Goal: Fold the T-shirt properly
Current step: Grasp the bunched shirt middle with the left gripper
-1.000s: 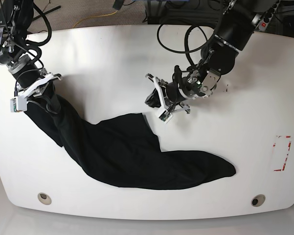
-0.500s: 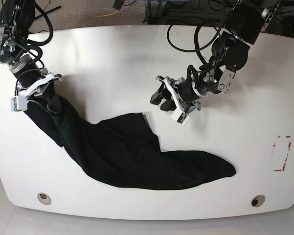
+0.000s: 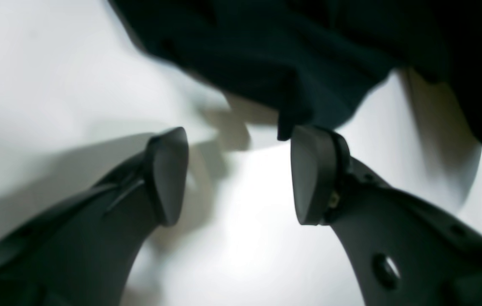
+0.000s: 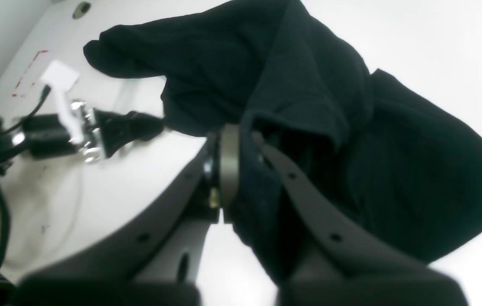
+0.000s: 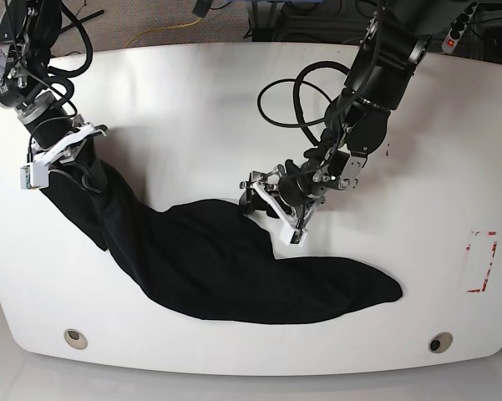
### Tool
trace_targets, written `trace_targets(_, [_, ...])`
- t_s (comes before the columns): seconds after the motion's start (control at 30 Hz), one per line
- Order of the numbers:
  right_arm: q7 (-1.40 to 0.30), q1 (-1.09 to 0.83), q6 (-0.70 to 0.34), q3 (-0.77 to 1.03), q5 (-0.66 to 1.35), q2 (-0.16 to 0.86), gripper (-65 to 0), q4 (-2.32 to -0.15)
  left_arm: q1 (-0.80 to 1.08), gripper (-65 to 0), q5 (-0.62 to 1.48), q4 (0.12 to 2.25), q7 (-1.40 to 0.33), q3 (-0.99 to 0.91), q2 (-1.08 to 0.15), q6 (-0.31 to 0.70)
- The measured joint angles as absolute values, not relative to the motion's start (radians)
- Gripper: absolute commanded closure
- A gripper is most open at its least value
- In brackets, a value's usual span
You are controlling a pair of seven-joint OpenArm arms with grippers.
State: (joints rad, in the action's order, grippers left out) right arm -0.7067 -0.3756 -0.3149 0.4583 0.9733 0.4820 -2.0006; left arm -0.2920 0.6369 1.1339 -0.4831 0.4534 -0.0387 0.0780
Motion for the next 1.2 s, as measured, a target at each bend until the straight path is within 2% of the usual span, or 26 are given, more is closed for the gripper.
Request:
trace_targets(0.47, [-0.704,-0.355,-0.315,0.459,0.973,0.482,0.0,-1.988,-0.449,-34.4,0.656,0.829,-0.436,0.452,0.101,0.099])
trace_targets(0.53, [-0.703,-0.351,-0.315,0.459,0.973,0.482,0.0,-1.988,-0.457,-29.0,0.655,0.806,-0.432,0.452,0.108,0.101])
trace_targets(0.63, [-0.701,-0.351,-0.315,0.459,0.973,0.482,0.0,-1.988,-0.457,-15.1,0.656,0.798,-0.422,0.452,0.108,0.101])
trace_targets(0.77, [-0.703,-0.35,-0.315,0.459,0.973,0.482,0.0,-1.988,-0.449,-5.3,0.651,0.788,-0.382,0.453,0.105,0.097])
trace_targets(0.93, [-0.703,-0.35,-0.315,0.459,0.973,0.482,0.0,-1.988,-0.443,-0.1,0.651,0.79,-0.374,0.454,0.098,0.097])
trace_targets(1.2, [-0.701,-0.35,-0.315,0.459,0.973,0.482,0.0,-1.987,-0.358,-0.1,0.636,0.966,-0.4,0.458,0.012,0.079])
